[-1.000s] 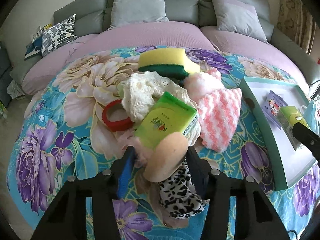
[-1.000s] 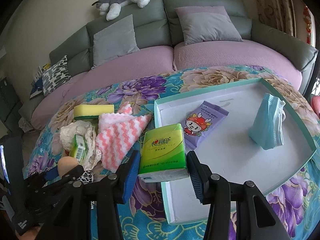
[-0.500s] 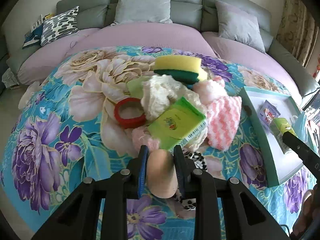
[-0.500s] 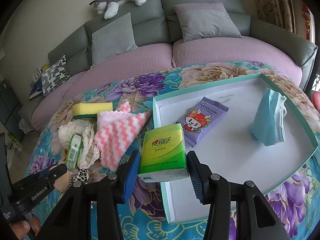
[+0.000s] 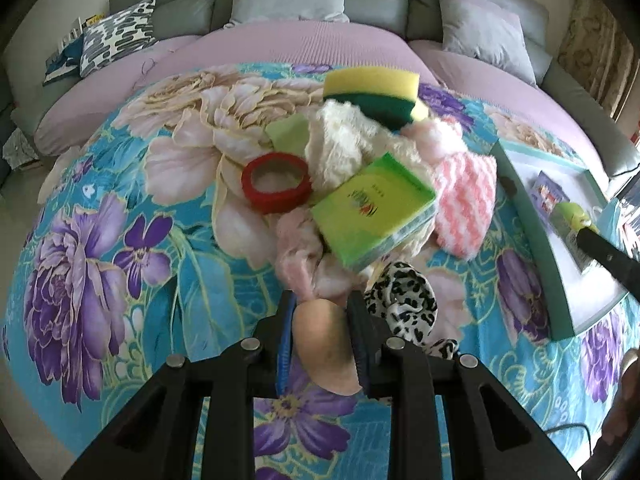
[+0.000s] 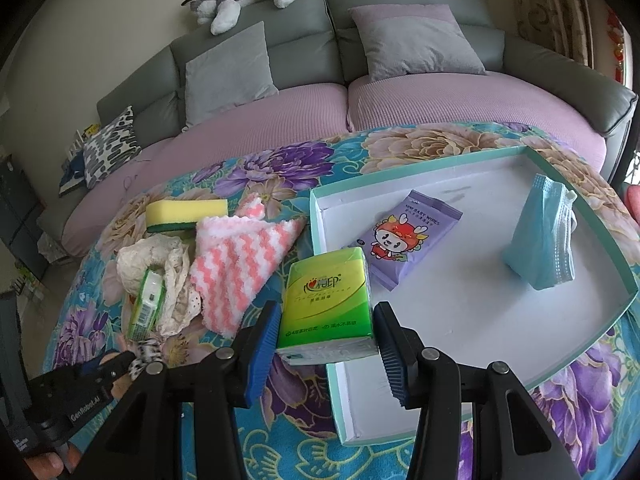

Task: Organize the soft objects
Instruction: 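Carry the sponge puff and tissue pack with both grippers over the tray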

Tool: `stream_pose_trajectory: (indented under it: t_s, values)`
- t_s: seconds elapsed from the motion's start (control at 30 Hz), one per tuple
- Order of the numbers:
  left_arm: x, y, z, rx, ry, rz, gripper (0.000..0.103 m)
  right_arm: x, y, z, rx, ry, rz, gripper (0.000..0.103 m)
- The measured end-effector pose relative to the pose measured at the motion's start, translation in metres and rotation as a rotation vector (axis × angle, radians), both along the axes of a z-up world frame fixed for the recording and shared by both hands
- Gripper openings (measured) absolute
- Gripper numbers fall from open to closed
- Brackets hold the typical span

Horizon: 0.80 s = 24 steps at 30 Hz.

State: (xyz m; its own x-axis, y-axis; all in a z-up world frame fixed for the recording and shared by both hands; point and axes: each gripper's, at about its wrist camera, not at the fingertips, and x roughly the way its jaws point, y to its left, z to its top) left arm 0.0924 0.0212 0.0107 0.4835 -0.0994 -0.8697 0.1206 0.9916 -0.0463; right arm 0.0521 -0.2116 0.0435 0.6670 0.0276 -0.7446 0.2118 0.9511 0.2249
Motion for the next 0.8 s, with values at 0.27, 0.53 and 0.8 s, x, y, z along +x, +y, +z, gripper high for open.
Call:
stream_pose_trajectory:
  t_s: [0.27, 0.53, 0.8]
  values:
    - [-0.009, 0.011, -0.011, -0.003, 0.058, -0.014, 0.027, 0.001, 0.001, -0.001, 0.0, 0.005, 0.002, 0.051]
    - [-0.016, 0.014, -0.008, -0.034, 0.059, -0.03, 0.02, 0.0, 0.001, -0.002, 0.003, 0.007, 0.005, 0.051]
    - [-0.017, 0.021, 0.019, -0.081, -0.028, 0.005, 0.015, -0.001, 0.001, 0.001, 0.001, -0.009, 0.017, 0.051]
